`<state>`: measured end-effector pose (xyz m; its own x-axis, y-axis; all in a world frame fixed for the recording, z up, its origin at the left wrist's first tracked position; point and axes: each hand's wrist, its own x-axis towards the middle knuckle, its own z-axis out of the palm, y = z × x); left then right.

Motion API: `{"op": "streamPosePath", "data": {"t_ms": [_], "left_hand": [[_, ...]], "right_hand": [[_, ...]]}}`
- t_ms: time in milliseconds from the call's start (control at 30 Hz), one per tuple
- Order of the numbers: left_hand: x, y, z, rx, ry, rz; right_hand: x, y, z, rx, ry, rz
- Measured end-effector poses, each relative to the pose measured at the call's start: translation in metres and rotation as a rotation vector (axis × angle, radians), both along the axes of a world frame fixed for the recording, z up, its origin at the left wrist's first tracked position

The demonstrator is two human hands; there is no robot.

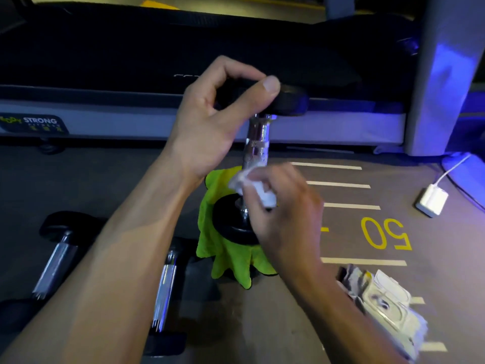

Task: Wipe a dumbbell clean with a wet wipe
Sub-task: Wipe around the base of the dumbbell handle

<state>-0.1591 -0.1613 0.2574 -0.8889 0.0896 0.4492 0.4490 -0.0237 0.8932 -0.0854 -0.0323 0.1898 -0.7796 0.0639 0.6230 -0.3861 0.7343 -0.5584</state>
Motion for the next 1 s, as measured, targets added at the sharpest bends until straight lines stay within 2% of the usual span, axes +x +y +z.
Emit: {"op": "streamPosePath", "data": {"t_ms": [67,200,267,400,533,600,733,800,900,1000], "left_hand": [[0.000,0.000,0.000,-0.003,-0.003,0.003],[0.000,0.000,0.001,-0.016,-0.006,0.007],[0.001,-0.001,0.002,-0.017,-0.001,0.005],[-0.002,-0.001,0.001,-0.035,-0.004,0.026],[-0.006,-0.002,0.000,-0.046,-0.009,0.052],[-0.007,-0.004,0.000,-0.039,-0.005,0.057],[-0.007,-0.006,-0.001,-0.037,0.003,0.065],[-0.007,-0.007,-0.001,-0.034,0.002,0.062],[-0.006,-0.006,0.000,-0.029,-0.007,0.052],[-0.004,-0.005,-0.002,-0.029,0.006,0.044]], "right_hand": [[0.003,0.005,-0.007,0.006,-0.032,0.022],[-0.026,0.003,0.026,-0.073,0.111,-0.008],[-0.035,-0.004,0.035,-0.219,0.143,-0.048],[-0.042,-0.019,0.030,-0.695,-0.005,-0.033],[-0.048,-0.022,0.028,-0.908,-0.090,-0.026],[-0.046,-0.023,0.026,-0.882,-0.079,-0.033],[-0.034,-0.021,0.019,-0.539,-0.020,-0.011],[-0.028,-0.019,0.016,-0.496,-0.055,0.007],[-0.034,-0.011,0.018,-0.626,-0.108,0.004],[-0.055,-0.003,0.030,-1.017,-0.105,-0.015]]}}
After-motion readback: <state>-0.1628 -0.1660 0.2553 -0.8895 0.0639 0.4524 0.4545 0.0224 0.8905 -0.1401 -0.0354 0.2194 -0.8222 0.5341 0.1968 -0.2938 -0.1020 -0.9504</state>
